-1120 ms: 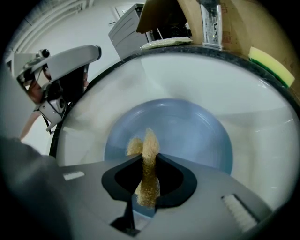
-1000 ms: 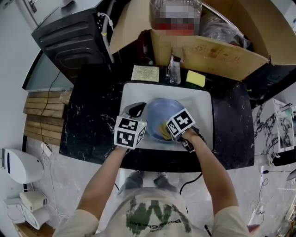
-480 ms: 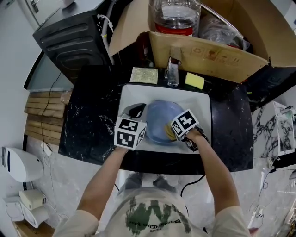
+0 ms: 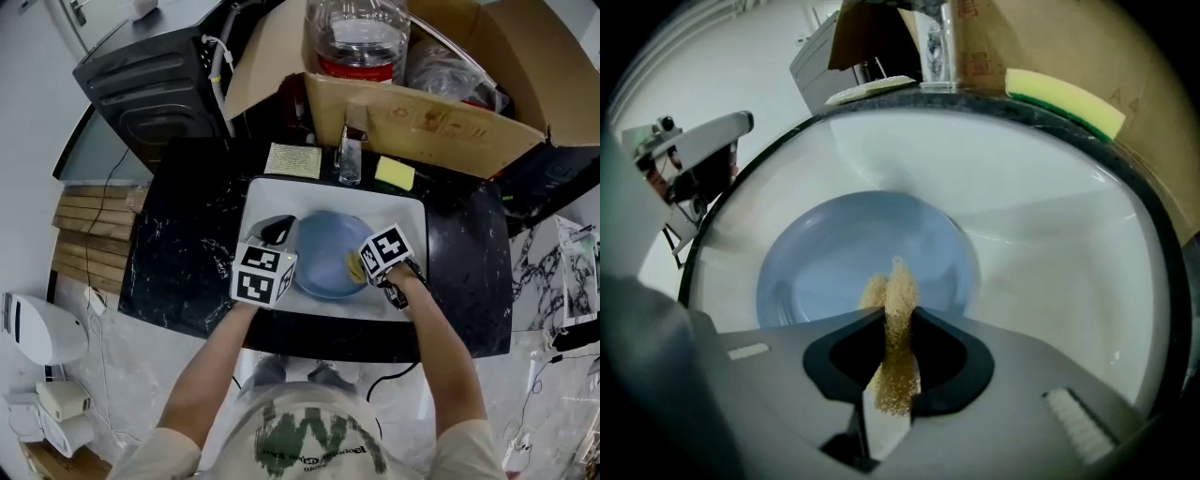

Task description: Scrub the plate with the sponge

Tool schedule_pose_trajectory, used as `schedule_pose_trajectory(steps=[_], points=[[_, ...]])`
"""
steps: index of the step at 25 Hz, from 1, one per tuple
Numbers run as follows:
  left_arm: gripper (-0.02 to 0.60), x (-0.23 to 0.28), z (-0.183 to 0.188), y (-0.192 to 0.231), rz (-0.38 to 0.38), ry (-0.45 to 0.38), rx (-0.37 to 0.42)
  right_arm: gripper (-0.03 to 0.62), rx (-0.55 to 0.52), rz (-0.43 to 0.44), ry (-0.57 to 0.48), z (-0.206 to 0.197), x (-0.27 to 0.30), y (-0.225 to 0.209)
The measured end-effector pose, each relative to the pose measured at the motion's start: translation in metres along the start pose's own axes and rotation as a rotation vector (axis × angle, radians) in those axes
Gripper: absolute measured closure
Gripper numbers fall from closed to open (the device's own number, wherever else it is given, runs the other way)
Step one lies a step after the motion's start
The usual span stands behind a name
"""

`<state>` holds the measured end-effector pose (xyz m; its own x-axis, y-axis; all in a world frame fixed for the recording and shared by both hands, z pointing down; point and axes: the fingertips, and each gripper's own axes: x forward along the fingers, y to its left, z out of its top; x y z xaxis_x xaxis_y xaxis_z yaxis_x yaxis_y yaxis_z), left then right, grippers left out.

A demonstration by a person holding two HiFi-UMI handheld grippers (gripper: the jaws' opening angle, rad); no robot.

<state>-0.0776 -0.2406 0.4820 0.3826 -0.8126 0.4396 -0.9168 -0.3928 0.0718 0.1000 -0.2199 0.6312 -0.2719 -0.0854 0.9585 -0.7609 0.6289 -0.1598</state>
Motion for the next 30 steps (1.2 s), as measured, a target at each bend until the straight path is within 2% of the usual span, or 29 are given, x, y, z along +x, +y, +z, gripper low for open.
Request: schedule_pose_trajectory(steps=[7, 12, 20, 30], points=[[0.578, -0.003, 0.001, 0.001, 0.009, -0.001, -0.005, 0.526, 0.037, 0.004, -0.067, 0.009, -0.005, -0.004], [0.578, -0.006, 0.002, -0.001, -0.006, 0.009, -0.031, 0.526, 0.09, 0.017, -0.209, 0.027, -0.029, 0.001], [0.578, -0.007, 0.006, -0.006, -0.03, 0.044, -0.052, 0.526, 0.115, -0.04, -0.42, 0.05, -0.085, 0.002], [0.578, -0.016, 0.045, -0.008, -0.044, -0.019, -0.022, 0.526, 0.144, -0.104, -0.705, 0.067, -0.17, 0.002]])
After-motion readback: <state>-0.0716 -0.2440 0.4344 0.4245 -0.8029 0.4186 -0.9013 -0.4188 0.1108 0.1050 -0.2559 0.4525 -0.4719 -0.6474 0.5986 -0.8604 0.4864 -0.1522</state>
